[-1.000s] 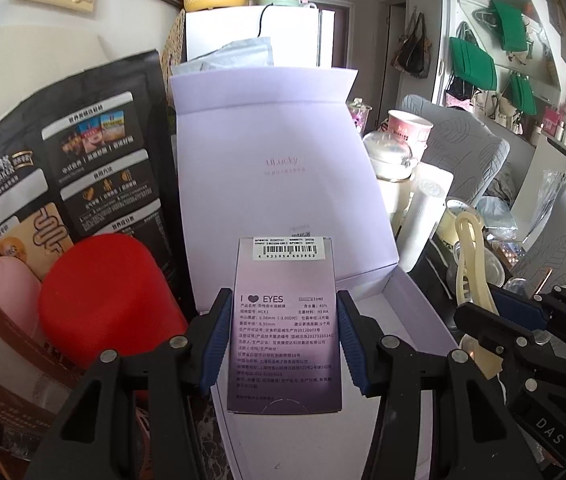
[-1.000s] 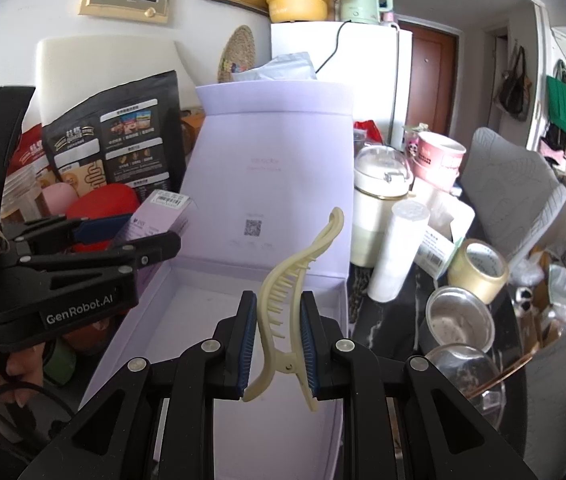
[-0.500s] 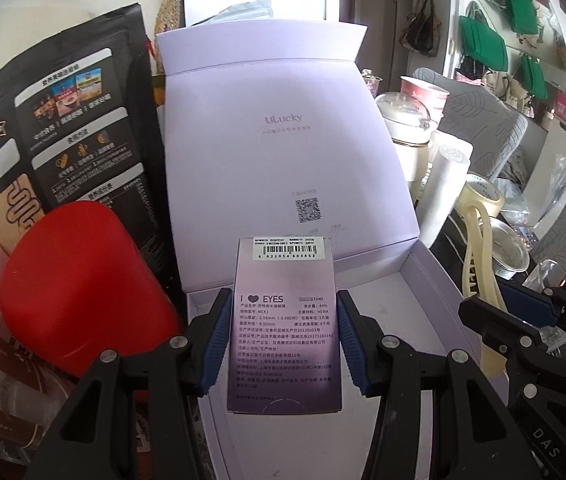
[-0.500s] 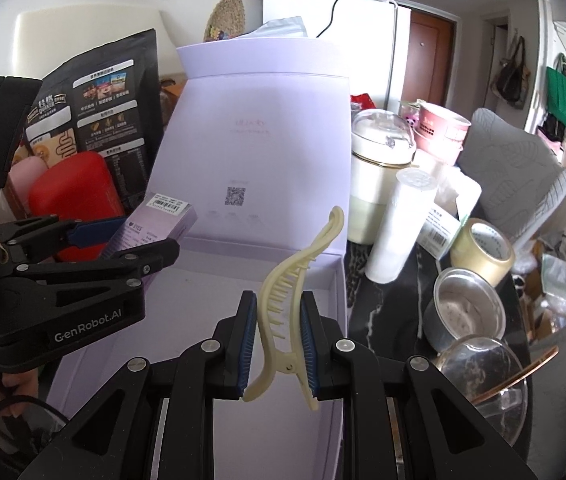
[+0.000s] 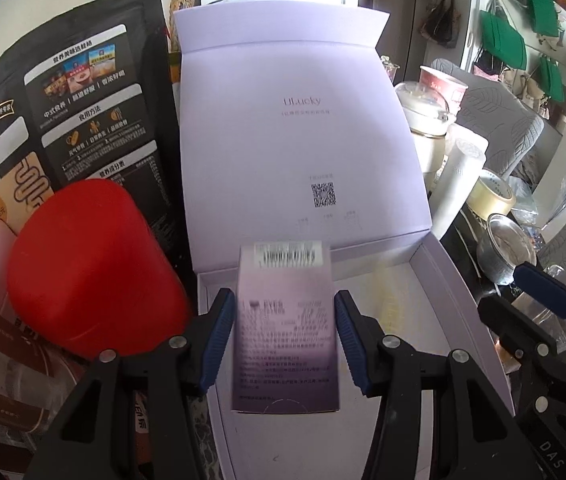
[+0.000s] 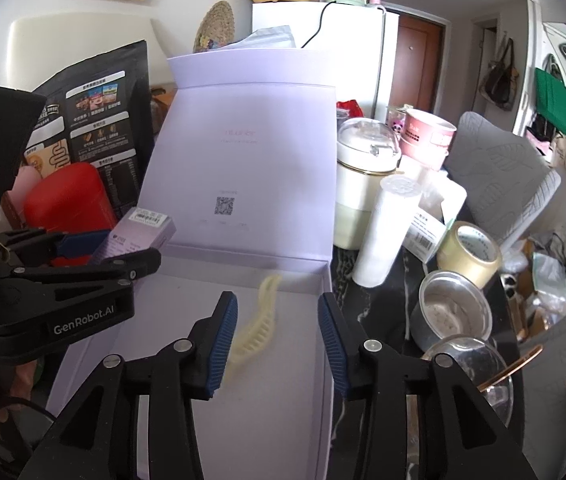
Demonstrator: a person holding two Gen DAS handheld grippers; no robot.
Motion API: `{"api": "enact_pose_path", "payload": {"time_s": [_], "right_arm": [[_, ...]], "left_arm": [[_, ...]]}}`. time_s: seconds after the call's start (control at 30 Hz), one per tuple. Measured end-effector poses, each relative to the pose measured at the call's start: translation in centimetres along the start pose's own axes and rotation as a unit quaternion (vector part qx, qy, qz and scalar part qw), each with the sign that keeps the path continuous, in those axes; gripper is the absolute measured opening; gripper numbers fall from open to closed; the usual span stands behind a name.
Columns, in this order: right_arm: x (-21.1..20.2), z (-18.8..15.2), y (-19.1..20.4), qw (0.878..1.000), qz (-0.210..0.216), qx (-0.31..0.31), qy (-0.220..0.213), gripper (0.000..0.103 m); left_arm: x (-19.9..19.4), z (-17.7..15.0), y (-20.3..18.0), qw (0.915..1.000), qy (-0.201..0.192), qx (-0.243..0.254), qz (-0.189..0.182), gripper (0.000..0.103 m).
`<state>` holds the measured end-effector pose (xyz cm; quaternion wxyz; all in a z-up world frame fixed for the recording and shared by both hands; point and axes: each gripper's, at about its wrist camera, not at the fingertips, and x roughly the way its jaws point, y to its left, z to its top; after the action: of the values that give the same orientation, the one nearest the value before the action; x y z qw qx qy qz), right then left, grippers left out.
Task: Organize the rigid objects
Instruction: 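Open the right tool to drop the clip while the left releases the purple box inside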
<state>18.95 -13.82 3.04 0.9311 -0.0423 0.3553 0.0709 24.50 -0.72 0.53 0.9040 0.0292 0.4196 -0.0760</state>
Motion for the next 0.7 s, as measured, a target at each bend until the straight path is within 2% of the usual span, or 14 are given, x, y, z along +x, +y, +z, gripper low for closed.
{"api": "enact_pose_path", "payload": {"time_s": [0.2,0.7], "right_arm": [[-0.7,0.2,-0.5,1.000,-0.008,0.003,-0.010,0.042],[-3.9,0.3,-0.8,0.999,-0.007,0.007,-0.036,0.042]], "left_arm": [[-0.6,-0.1,-0.1,0.9999,-0.005,0.001,0.012,0.051],[-3.9,-0.2,-0.5,0.9998,-0.018,0.005,-0.005,0.051]]}}
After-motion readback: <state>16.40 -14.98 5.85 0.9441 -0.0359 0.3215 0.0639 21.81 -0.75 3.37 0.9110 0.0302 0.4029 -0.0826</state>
